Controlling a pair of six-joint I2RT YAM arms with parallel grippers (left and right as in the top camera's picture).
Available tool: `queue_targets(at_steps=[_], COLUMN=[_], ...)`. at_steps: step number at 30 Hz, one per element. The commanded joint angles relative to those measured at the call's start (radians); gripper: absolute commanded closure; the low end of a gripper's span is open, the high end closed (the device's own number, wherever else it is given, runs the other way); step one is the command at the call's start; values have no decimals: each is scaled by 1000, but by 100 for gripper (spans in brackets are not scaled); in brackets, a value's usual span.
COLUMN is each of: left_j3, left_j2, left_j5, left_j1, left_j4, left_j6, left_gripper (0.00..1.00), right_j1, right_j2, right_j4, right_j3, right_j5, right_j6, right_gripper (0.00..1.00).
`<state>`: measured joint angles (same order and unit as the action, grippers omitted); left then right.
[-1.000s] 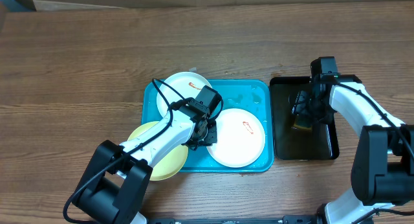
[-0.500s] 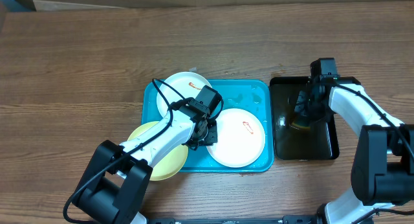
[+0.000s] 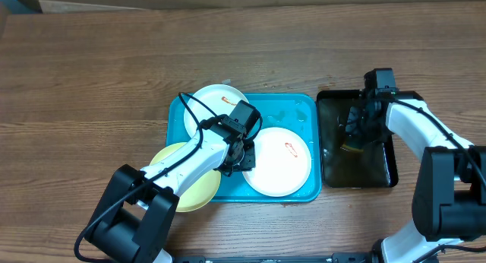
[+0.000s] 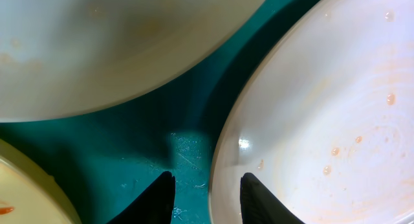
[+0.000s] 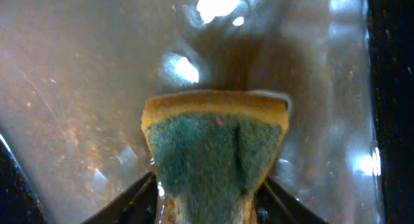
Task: Clean dirty plates on tray and stack at the side
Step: 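Lower right gripper onto the green sponge in the black tray and grasp it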
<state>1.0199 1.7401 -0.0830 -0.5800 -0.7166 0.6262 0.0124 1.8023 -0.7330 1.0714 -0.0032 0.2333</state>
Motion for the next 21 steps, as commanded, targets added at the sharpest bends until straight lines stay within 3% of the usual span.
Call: queue_targets(at_steps=[1, 5, 6, 9, 18, 21], left_j3=[-7, -7, -7, -7, -7, -7], left_j2=[6, 6, 6, 6, 6, 6], left_j5=[-12, -12, -12, -12, -16, -28], left_j1=[6, 6, 6, 6, 25, 47], left_j4=[1, 3, 3, 3, 2, 7], left_j6=[-2, -2, -2, -2, 7, 10], left_gripper=[64, 65, 65, 68, 93, 96], right_j1=[-7, -7, -7, -7, -7, -7], right_j2=[-6, -6, -6, -6, -7, -7], right_j4=[23, 26, 20, -32, -214, -243], right_j3=[-31, -29, -22, 23, 193, 222], right_j5=[-7, -7, -7, -7, -29, -29], right_j6=[3, 3, 3, 3, 2, 2], right_gripper=[62, 93, 96, 96, 96, 96])
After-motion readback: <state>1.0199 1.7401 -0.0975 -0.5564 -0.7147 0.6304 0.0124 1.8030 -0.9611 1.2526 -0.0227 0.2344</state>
